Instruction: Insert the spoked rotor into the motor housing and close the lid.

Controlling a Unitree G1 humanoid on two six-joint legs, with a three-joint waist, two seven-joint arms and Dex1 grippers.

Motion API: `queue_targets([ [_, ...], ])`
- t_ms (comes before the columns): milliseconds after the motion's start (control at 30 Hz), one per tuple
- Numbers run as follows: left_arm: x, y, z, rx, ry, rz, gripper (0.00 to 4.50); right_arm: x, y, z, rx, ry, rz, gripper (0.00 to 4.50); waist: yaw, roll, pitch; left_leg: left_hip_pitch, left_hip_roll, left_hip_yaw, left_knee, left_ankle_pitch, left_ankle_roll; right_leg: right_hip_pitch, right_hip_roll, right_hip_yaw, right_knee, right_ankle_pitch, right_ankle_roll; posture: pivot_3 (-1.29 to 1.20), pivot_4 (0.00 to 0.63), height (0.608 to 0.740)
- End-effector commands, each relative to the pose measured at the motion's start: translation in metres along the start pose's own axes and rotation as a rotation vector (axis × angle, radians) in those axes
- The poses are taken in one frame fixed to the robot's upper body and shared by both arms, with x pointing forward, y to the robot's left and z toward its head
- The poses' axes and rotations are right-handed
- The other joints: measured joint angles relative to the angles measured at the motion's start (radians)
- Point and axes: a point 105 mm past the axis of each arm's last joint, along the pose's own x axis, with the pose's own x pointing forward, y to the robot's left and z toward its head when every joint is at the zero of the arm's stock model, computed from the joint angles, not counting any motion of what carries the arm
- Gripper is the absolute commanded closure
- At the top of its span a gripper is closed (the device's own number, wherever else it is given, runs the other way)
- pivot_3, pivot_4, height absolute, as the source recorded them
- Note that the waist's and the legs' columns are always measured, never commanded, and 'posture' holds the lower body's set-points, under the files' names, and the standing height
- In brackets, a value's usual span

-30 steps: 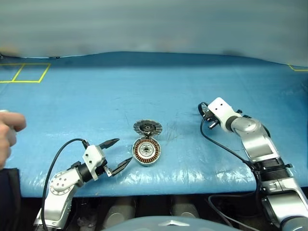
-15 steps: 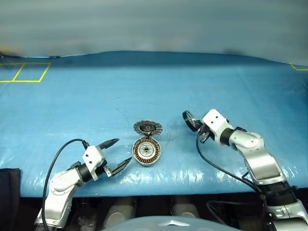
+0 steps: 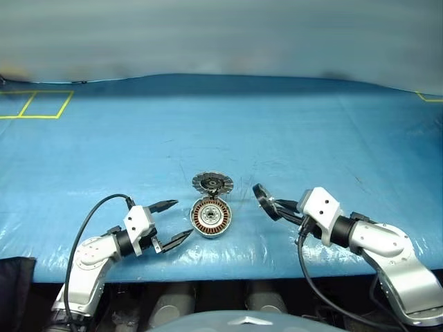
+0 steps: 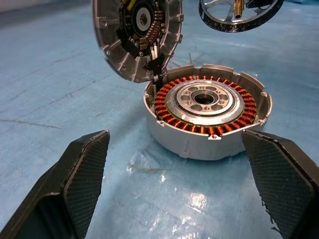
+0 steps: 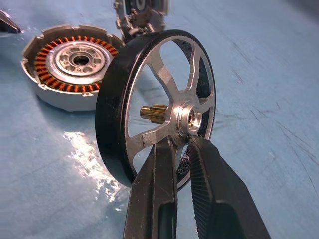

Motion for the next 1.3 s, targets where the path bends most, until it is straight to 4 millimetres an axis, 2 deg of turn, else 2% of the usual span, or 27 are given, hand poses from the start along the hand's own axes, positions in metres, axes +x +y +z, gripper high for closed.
queue_targets([
  [33,0.000,0.001,0.001,0.001,-0.003,-0.022,0.00,0.006,0.013,0.027,-0.085,-0.092,0.049,4.40,0.000,0.000,0.000,0.000,0.000,0.000,0.000,0.000,0.000,0.000,0.000,0.000,0.000,0.000,0.000,0.00,0.150,0.740],
  [200,0.001,0.004,-0.001,0.001,0.000,-0.032,0.00,0.016,0.022,0.037,-0.160,-0.120,0.088,4.40,0.000,0.000,0.000,0.000,0.000,0.000,0.000,0.000,0.000,-0.001,0.000,-0.001,0.000,0.000,0.000,0.00,0.150,0.740],
  [367,0.002,0.005,-0.006,0.000,0.005,-0.034,0.00,0.023,0.025,0.037,-0.189,-0.128,0.105,4.40,0.005,0.000,0.000,0.000,0.000,-0.001,0.000,0.000,0.001,-0.001,0.000,-0.001,-0.001,0.000,0.000,0.00,0.150,0.740],
  [467,0.001,0.005,-0.007,0.001,0.005,-0.028,0.00,0.024,0.014,0.021,-0.211,-0.041,0.050,4.40,0.007,0.000,0.000,0.000,0.000,-0.001,0.000,0.000,0.001,-0.001,0.000,-0.002,-0.001,0.000,0.000,0.00,0.150,0.740],
  [667,0.003,0.005,-0.006,0.002,0.000,-0.023,0.00,0.020,-0.035,-0.022,-0.210,0.206,-0.178,4.40,0.012,0.000,0.000,0.000,0.000,0.000,0.000,0.000,0.001,-0.001,0.000,-0.001,0.000,0.000,0.000,0.00,0.150,0.740],
  [733,0.004,0.005,-0.006,0.002,-0.005,-0.021,0.00,0.018,-0.043,-0.038,-0.230,0.300,-0.207,4.40,0.012,0.000,0.000,0.000,0.000,0.000,0.000,0.000,0.001,-0.001,0.001,-0.001,0.000,0.001,0.000,0.00,0.150,0.740],
  [800,0.005,0.004,-0.005,0.003,-0.008,-0.020,0.00,0.018,-0.043,-0.042,-0.222,0.322,-0.200,4.40,0.014,0.000,0.000,0.000,0.000,0.000,0.000,0.000,0.001,-0.001,0.001,-0.002,0.000,0.001,-0.001,0.00,0.150,0.740],
  [867,0.005,0.004,-0.005,0.005,-0.008,-0.017,0.00,0.022,-0.037,-0.033,-0.190,0.272,-0.170,3.66,0.014,-0.001,0.000,0.000,0.001,0.000,0.000,0.000,0.000,-0.001,0.001,-0.002,0.000,0.001,0.000,0.00,0.150,0.740],
  [1000,0.004,0.004,-0.004,0.009,-0.007,-0.012,0.00,0.023,-0.032,-0.022,-0.178,0.217,-0.152,2.42,0.013,-0.001,0.000,0.000,0.001,0.000,-0.001,-0.001,0.001,-0.001,0.001,-0.002,0.000,0.001,0.001,0.00,0.150,0.740],
  [1067,0.004,0.005,-0.004,0.010,-0.005,-0.011,0.00,0.022,-0.030,-0.010,-0.158,0.152,-0.145,1.81,0.013,-0.001,0.000,0.000,0.001,0.000,0.000,-0.001,0.001,-0.001,0.001,-0.002,-0.001,0.001,0.001,0.00,0.150,0.740],
  [1167,0.004,0.004,-0.003,0.012,-0.005,-0.010,0.00,0.018,-0.029,0.002,-0.127,0.088,-0.139,1.81,0.013,-0.001,0.000,0.000,0.001,-0.001,0.000,-0.001,0.001,-0.001,0.001,-0.002,-0.001,0.001,0.001,0.00,0.150,0.740],
  [1300,0.006,0.004,-0.003,0.014,-0.007,-0.011,0.00,0.011,-0.038,-0.007,-0.123,0.146,-0.169,1.81,0.013,0.000,0.000,0.000,0.001,0.000,0.000,-0.001,0.001,0.000,0.001,-0.002,-0.001,0.001,0.001,0.00,0.150,0.740],
])
